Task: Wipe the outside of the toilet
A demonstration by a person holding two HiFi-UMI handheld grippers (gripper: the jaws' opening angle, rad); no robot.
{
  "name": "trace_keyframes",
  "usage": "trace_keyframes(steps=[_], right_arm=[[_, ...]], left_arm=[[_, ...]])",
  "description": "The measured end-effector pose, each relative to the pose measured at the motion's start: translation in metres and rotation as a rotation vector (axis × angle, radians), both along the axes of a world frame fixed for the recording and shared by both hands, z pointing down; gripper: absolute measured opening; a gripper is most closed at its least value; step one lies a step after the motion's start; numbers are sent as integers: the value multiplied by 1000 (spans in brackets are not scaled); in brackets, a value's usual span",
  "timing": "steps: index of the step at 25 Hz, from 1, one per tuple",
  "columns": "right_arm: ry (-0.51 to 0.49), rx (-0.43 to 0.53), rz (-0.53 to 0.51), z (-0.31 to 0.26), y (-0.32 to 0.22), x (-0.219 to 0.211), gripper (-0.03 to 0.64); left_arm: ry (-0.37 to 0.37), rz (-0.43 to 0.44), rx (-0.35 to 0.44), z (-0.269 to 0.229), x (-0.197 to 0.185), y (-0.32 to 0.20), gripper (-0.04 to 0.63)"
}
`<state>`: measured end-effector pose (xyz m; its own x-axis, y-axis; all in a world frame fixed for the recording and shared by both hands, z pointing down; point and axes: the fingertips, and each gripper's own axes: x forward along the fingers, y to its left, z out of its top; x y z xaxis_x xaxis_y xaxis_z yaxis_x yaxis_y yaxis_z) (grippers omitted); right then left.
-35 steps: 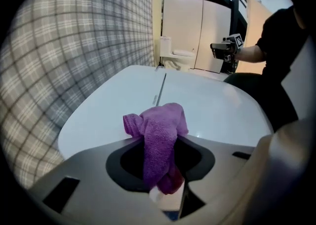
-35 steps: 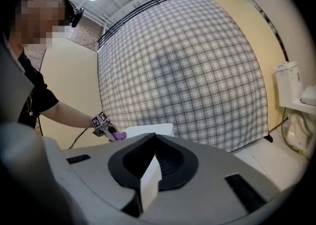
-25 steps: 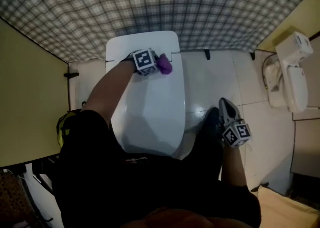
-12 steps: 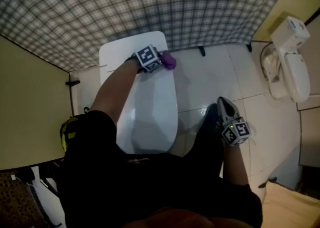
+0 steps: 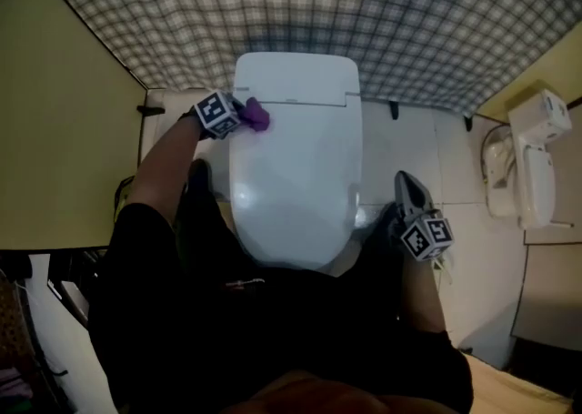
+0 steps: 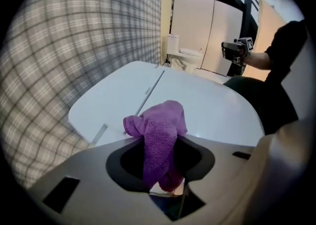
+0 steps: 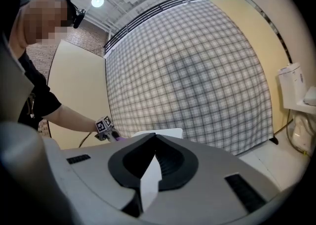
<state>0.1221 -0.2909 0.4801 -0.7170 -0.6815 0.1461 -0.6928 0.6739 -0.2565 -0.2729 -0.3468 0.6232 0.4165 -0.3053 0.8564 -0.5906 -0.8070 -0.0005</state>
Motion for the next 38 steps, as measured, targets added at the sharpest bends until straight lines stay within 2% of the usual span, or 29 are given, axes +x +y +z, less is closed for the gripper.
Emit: trace_keyframes(steps=[3,6,9,17,21,27,32,35,38], right_arm=[[13,-3,-32,-5,1,-34,3],[27,-11,-39,-11,4,-64,3],[21,-18,-31,-13,1,-73,3],[20,-24,-2,-7,4,-56,3],[-6,-22,25,-2,8,-23,3],[-37,-12,106,6,13,51,3],[-67,-45,181,24,12,117,3],[-82,-50,204,29,10,142,3],[-91,-50,222,32,11,153,3]], left_arm=[[3,-36,18,11,-41,16,132],[25,-27,34,13,-56,26,132],[34,13,34,15,-55,27,132],[-51,108,39,8,-28,21,130],[-79,139,45,10,19,6,130],[-86,238,49,11,139,-34,130],[-97,294,39,10,231,-68,130],[-102,318,35,9,269,-81,132],[-98,331,31,9,289,-87,132]])
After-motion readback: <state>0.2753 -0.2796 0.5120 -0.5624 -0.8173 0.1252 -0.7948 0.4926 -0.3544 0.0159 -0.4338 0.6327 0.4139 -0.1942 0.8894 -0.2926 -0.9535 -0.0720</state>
